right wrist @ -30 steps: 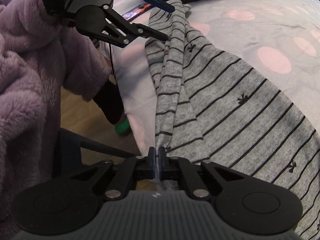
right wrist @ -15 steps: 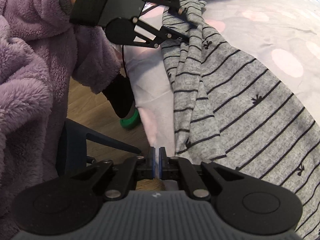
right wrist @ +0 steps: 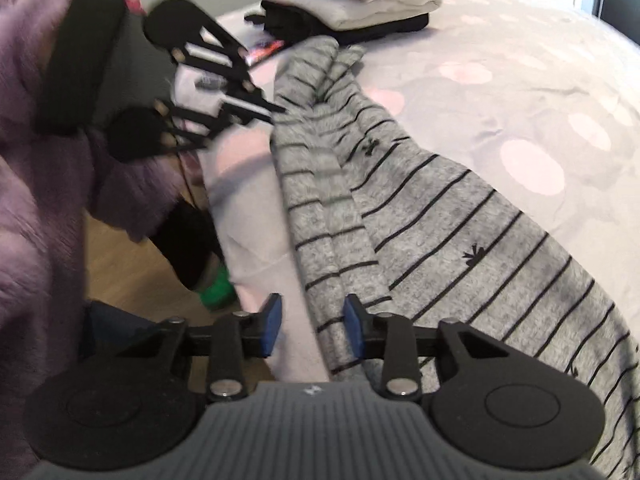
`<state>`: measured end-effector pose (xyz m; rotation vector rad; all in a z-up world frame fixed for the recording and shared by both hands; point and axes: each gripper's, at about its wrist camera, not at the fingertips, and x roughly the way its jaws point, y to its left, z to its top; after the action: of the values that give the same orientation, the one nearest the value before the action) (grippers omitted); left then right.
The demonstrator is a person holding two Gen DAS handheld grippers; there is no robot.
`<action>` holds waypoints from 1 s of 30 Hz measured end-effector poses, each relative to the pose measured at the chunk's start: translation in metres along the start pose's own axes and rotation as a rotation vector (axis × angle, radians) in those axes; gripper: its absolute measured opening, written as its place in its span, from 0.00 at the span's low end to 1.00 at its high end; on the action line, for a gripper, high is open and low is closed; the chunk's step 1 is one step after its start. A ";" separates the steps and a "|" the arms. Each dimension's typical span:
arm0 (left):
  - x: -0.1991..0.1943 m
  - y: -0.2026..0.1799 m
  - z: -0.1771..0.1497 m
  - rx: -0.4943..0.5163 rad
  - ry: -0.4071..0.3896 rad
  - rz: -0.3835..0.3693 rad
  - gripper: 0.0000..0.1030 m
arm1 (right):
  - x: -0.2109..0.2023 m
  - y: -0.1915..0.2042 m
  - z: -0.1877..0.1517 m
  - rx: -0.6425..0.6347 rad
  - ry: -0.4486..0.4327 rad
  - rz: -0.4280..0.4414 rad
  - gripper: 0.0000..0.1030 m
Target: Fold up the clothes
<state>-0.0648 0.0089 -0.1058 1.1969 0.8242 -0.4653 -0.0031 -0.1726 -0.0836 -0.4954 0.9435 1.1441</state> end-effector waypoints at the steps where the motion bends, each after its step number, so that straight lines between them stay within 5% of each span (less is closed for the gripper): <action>1: -0.004 -0.004 -0.003 0.005 0.009 -0.028 0.02 | 0.004 0.005 0.000 -0.028 0.014 -0.023 0.06; 9: -0.016 -0.040 -0.023 0.117 0.051 -0.232 0.02 | 0.012 0.027 -0.008 -0.119 0.111 0.115 0.06; 13: -0.028 -0.022 -0.027 0.018 0.017 -0.364 0.06 | 0.012 0.030 -0.008 -0.116 0.135 0.155 0.19; 14: -0.032 -0.017 -0.029 -0.003 -0.001 -0.391 0.08 | 0.011 0.030 -0.008 -0.112 0.132 0.162 0.29; 22: -0.055 0.048 -0.032 -0.284 -0.170 -0.370 0.19 | -0.022 0.010 -0.002 -0.050 0.025 0.055 0.35; 28: -0.030 0.125 -0.039 -0.562 -0.096 -0.231 0.43 | -0.044 -0.033 0.007 0.092 -0.011 -0.185 0.44; 30: -0.012 0.153 -0.048 -0.687 -0.058 -0.217 0.44 | -0.051 -0.051 0.006 0.165 -0.027 -0.260 0.44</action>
<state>0.0214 0.1026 -0.0069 0.4609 0.9641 -0.3449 0.0410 -0.2147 -0.0440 -0.4526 0.9126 0.8298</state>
